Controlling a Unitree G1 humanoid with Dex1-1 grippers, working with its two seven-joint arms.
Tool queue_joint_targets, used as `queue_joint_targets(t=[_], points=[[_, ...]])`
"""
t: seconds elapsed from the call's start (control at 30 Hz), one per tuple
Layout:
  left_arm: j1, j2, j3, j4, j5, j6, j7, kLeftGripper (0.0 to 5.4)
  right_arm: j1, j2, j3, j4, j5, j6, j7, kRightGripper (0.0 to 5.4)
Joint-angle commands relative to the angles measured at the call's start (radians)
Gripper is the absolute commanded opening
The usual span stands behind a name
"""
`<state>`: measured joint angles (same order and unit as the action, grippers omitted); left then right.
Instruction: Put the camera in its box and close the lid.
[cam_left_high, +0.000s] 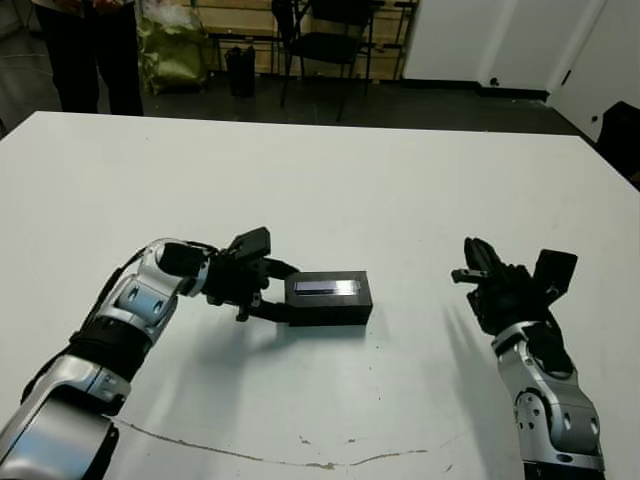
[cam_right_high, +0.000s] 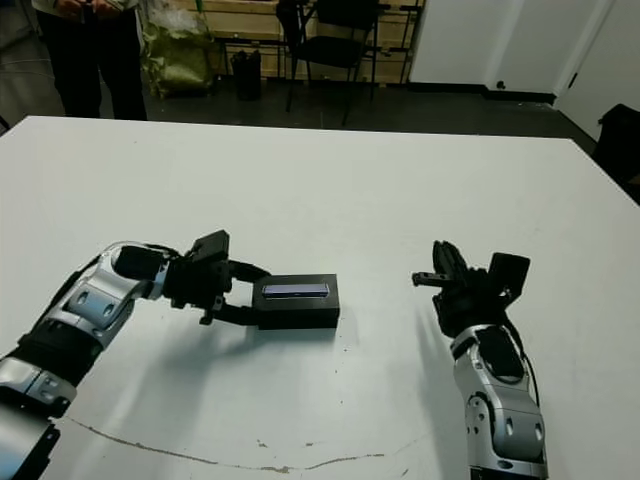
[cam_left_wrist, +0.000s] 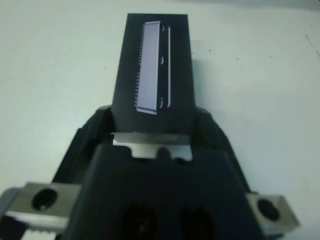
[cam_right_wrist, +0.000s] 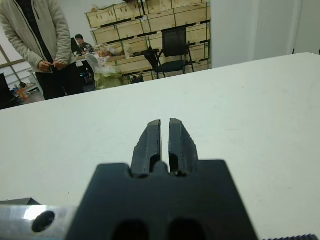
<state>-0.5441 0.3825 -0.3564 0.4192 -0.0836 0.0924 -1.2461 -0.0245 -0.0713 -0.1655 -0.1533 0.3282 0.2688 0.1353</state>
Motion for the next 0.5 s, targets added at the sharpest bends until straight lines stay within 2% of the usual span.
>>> queue_joint_targets(t=[0.03, 0.23, 0.5], points=[[0.036, 0.018, -0.023, 0.027, 0.033, 0.010, 0.000, 2.57, 0.007, 0.005, -0.003, 0.012, 0.002, 0.010, -0.007, 0.00], [0.033, 0.022, -0.030, 0.024, 0.036, 0.012, -0.005, 2.57, 0.015, 0.008, 0.002, -0.022, 0.000, 0.037, -0.028, 0.00], [0.025, 0.011, -0.032, 0.049, 0.038, -0.013, -0.011, 2.57, 0.011, 0.009, -0.009, 0.006, 0.016, 0.020, -0.009, 0.00]])
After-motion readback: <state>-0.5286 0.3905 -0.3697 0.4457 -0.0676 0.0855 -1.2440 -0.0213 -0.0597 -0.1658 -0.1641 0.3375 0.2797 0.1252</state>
